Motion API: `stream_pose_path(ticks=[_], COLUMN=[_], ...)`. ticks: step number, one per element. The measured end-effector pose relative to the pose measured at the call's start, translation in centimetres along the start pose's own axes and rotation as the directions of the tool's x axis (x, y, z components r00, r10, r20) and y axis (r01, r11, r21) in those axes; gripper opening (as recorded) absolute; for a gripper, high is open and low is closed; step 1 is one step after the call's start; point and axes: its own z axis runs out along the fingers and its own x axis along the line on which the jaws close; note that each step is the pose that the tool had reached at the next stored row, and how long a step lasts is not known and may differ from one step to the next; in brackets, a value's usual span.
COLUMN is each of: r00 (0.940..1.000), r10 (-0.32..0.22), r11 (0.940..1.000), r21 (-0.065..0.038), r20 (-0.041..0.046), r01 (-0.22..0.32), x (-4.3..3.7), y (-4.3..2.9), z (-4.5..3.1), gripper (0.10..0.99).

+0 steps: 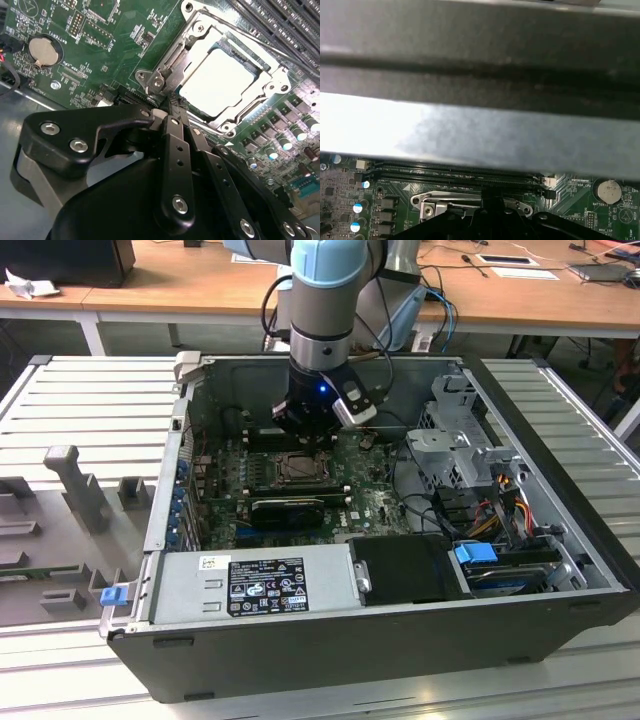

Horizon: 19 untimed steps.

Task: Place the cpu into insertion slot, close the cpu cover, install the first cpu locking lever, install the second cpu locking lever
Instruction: 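Install the first cpu locking lever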

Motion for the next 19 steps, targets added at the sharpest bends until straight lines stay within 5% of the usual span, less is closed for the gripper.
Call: stream_pose_path(ticks=[3, 11, 12, 14, 19], r00=[1.0000, 1.0000, 1.0000, 1.0000, 1.0000], r10=[0.000, 0.000, 0.000, 0.000, 0.000], r11=[1.0000, 0.9999, 1.0000, 0.9998, 0.9987], r21=[0.010, 0.011, 0.006, -0.019, -0.052], r20=[-0.0012, -0.0013, -0.0010, 0.0009, 0.0045], r01=[0.000, 0.000, 0.000, 0.000, 0.000], x=[0.00, 0.00, 0.00, 0.02, -0.01], y=[-0.01, -0.05, -0.07, -0.07, -0.03], z=[0.07, 0.47, 0.46, 0.45, 0.47], gripper=[0.106, 0.106, 0.106, 0.106, 0.106])
